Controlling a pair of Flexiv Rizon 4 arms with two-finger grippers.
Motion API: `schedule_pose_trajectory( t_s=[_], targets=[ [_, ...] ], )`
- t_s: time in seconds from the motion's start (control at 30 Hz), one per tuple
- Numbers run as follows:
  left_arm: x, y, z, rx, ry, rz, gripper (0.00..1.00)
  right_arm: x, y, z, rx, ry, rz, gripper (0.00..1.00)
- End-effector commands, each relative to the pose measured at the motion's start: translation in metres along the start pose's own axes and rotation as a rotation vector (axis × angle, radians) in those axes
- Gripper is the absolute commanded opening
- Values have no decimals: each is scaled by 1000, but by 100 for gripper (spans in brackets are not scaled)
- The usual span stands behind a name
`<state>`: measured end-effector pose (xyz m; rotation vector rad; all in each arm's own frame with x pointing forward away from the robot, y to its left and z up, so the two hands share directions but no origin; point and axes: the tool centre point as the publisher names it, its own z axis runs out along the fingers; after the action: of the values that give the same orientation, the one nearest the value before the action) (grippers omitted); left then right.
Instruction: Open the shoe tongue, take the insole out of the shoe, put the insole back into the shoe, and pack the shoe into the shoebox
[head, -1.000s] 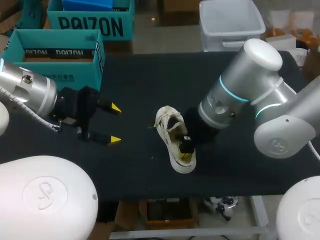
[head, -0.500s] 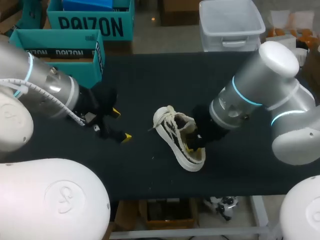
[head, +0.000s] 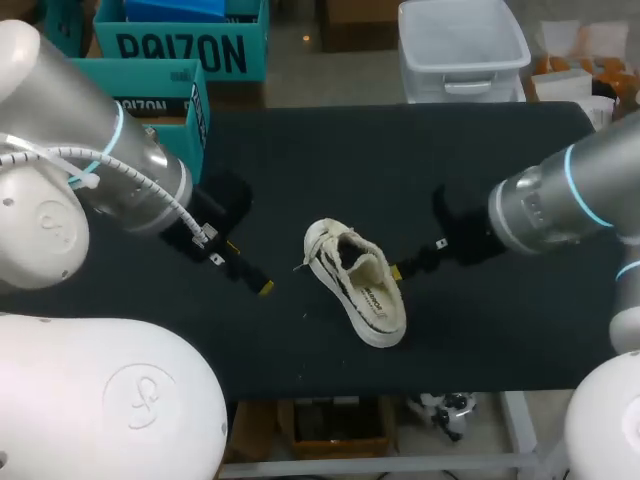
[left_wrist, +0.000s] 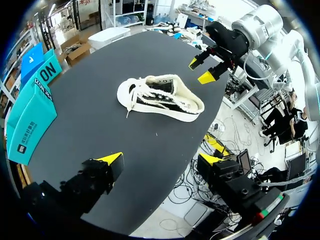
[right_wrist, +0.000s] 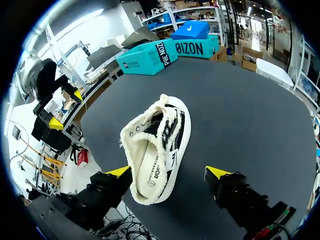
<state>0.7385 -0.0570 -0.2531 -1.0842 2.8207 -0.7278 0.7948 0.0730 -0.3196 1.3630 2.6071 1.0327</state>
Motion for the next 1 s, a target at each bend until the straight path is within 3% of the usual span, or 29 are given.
schedule_pose_trajectory(
  t_s=[0.03, 0.23, 0.27, 0.63, 0.67, 0.7, 1.0],
  targets=[
    [11, 2, 5, -13, -15, -42, 100, -15, -8, -28, -240, 227, -44, 100],
    [28, 9, 5, -42, -23, -141, 100, -32, 1, -38, -73, 356, -63, 100],
    [28, 9, 5, -42, -23, -141, 100, -37, 3, -42, -64, 361, -10, 100],
    [28, 9, 5, -42, -23, -141, 100, -37, 3, -42, -64, 361, -10, 100],
    [28, 9, 5, -42, -23, -141, 100, -37, 5, -41, -39, 367, -32, 100],
    [28, 9, 5, -42, -23, -141, 100, -39, 8, -38, 2, 454, -117, 100],
    [28, 9, 5, -42, -23, -141, 100, -67, 4, -22, 193, 614, -407, 100]
  ],
)
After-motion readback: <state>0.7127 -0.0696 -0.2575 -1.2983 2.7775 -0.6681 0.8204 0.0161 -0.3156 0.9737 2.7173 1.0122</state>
